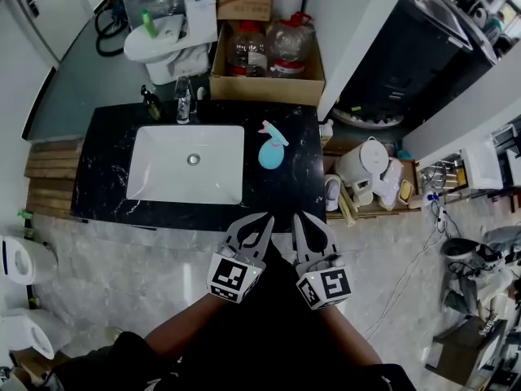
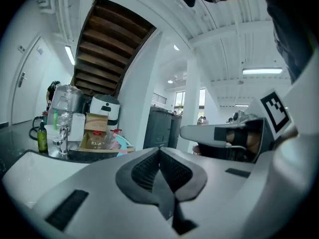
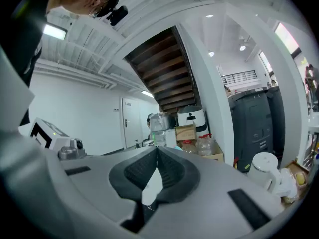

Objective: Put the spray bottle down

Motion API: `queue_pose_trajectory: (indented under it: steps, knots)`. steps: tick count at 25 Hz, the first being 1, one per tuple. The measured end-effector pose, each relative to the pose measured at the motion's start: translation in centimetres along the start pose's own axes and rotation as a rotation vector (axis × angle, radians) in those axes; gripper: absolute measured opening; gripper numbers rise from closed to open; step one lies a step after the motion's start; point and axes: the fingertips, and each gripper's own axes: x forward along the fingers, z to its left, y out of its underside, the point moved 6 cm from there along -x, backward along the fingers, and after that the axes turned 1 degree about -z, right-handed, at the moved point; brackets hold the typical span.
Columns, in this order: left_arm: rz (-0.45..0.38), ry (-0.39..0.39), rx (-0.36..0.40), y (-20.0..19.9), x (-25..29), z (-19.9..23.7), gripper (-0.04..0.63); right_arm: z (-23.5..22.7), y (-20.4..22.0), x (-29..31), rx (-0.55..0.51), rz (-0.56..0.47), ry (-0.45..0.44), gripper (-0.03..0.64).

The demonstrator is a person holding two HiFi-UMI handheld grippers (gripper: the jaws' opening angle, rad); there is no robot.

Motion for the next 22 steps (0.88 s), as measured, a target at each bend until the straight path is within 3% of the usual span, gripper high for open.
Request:
queue_pose_trajectory:
  steps: [3, 8, 15, 22]
  knots:
    - [-0.023, 0.005, 0.046, -0.6, -0.2, -0.6, 0.012, 0.1, -0.9, -0.6, -0.003, -0.044, 0.023, 0.015]
    - [-0.051, -0.061, 0.053, -1.8, -1.0, -0.7, 0.012, -0.3, -0.4, -1.0, -0.036, 0.009, 0.106, 0.015]
    - [-0.061, -0.087, 0.031, -2.6, -1.5, 0.3, 0.012, 1.2, -0.7, -0.7, -0.13, -0.001, 0.085, 0.015]
    - [-0.053, -0.068, -0.003, -2.1, -0.8, 0.0, 0.012, 1.5, -1.2, -0.9, -0.155, -0.026, 0.09, 0.015]
